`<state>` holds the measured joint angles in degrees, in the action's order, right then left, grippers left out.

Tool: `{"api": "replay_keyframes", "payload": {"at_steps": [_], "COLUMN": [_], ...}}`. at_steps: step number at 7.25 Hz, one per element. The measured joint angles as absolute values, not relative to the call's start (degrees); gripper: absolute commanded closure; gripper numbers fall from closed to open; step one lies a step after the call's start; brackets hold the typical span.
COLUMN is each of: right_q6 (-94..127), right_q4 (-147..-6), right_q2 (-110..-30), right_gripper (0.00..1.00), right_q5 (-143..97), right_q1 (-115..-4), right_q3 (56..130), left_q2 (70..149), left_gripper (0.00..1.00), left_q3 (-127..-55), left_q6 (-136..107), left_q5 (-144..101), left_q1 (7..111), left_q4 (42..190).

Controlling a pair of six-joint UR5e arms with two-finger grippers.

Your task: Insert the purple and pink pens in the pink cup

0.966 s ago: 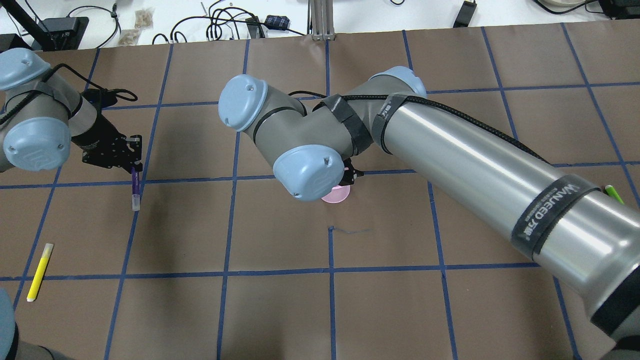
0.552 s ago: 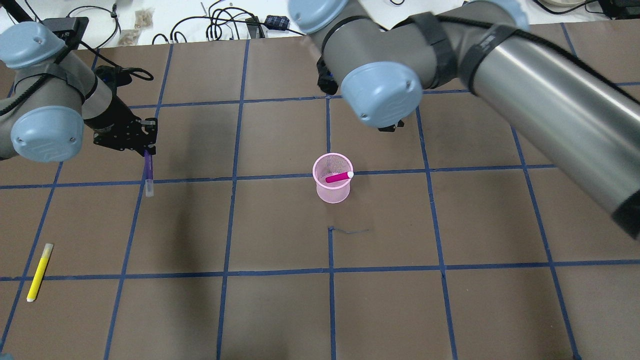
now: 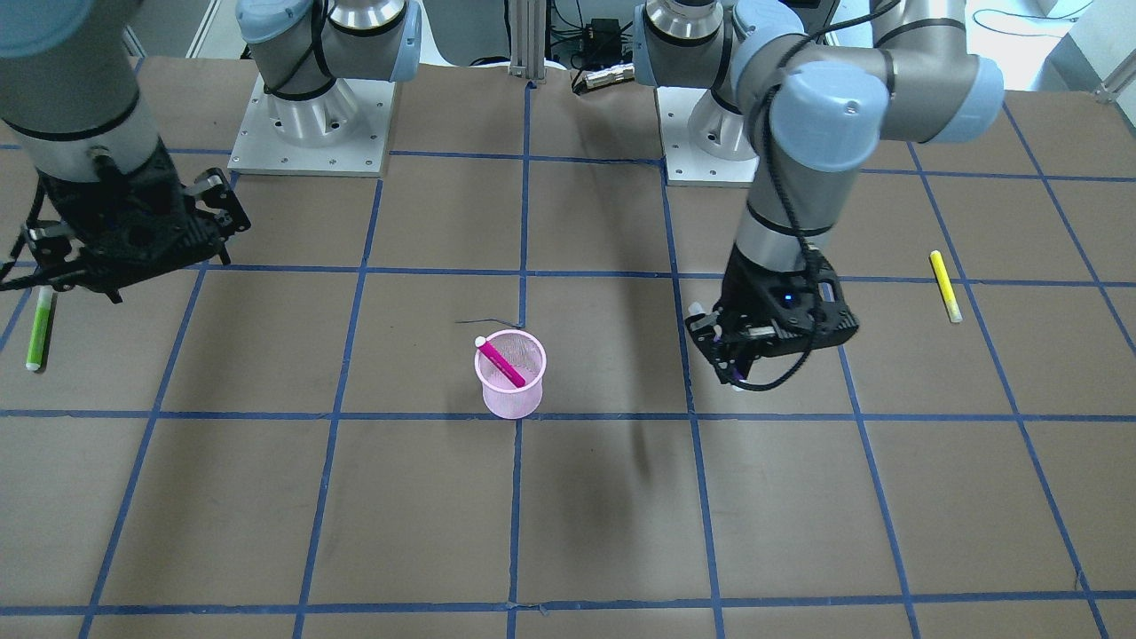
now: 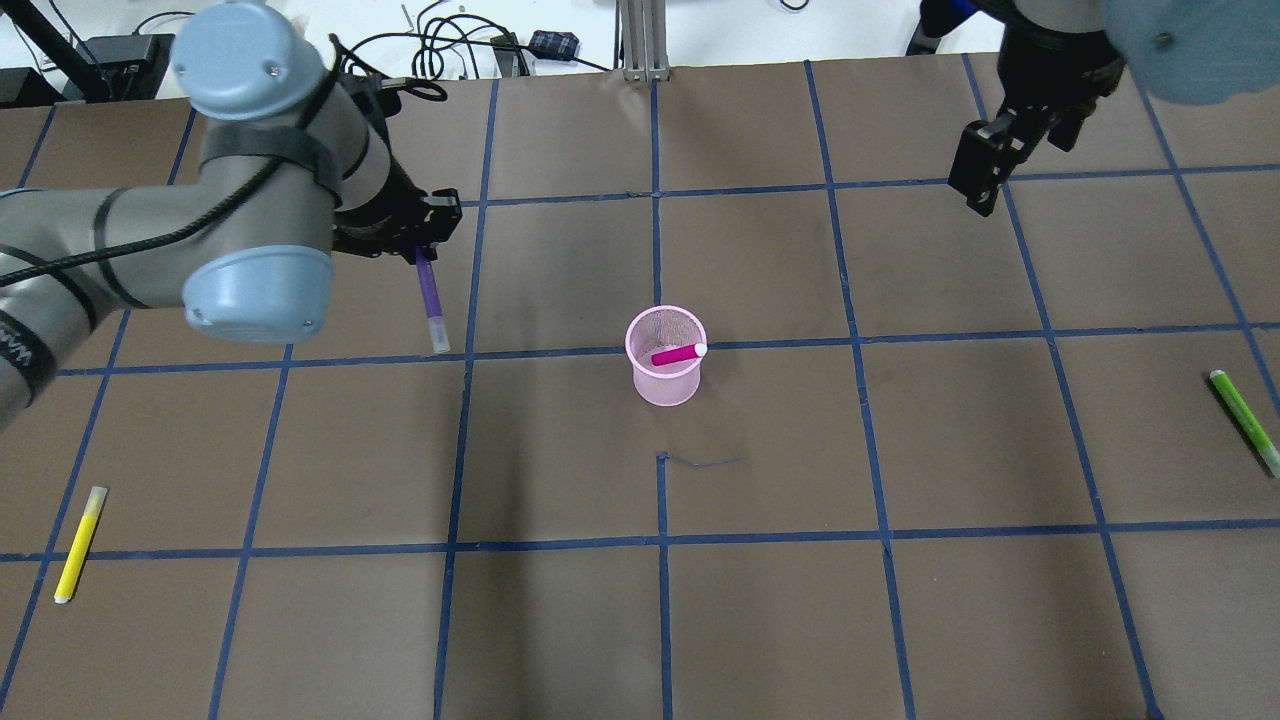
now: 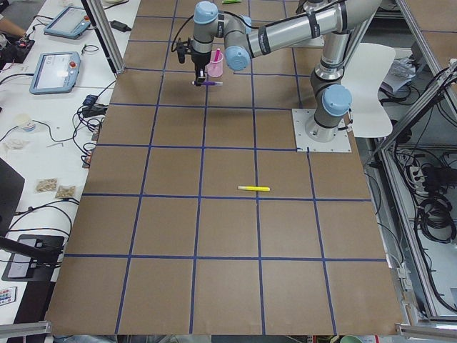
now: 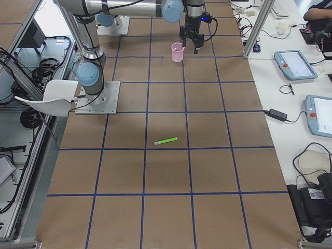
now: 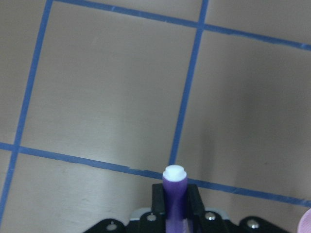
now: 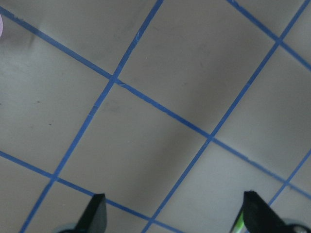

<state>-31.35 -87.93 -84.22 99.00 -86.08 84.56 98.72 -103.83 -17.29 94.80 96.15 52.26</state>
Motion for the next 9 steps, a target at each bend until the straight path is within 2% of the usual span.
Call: {"api": "replay_keyframes", "payload": {"at_steps": [2, 4, 9], "right_q6": [-18.64, -9.54, -3.13], "right_q4": [-84.74, -84.61, -87.24], "right_q2": [-86.41, -87.36, -88.84], "right_gripper": [0.0, 0.0, 0.0], "right_q5": [90.39, 84.49, 89.07], "right_q1": [-84.58, -84.72, -84.27], "right_q3": [86.48, 88.52, 90.71], "left_q2": [99.51, 100.29, 105.0], "left_gripper": [1.0, 1.0, 1.0], "left_q3": [-104.08, -104.51, -104.79], "left_q6": [-31.54, -42.54, -49.27], "left_q5": [100.36, 102.39, 107.57], "left_q1": [106.95, 112.89, 116.77], "left_q4": [46.17, 41.6, 34.38]}}
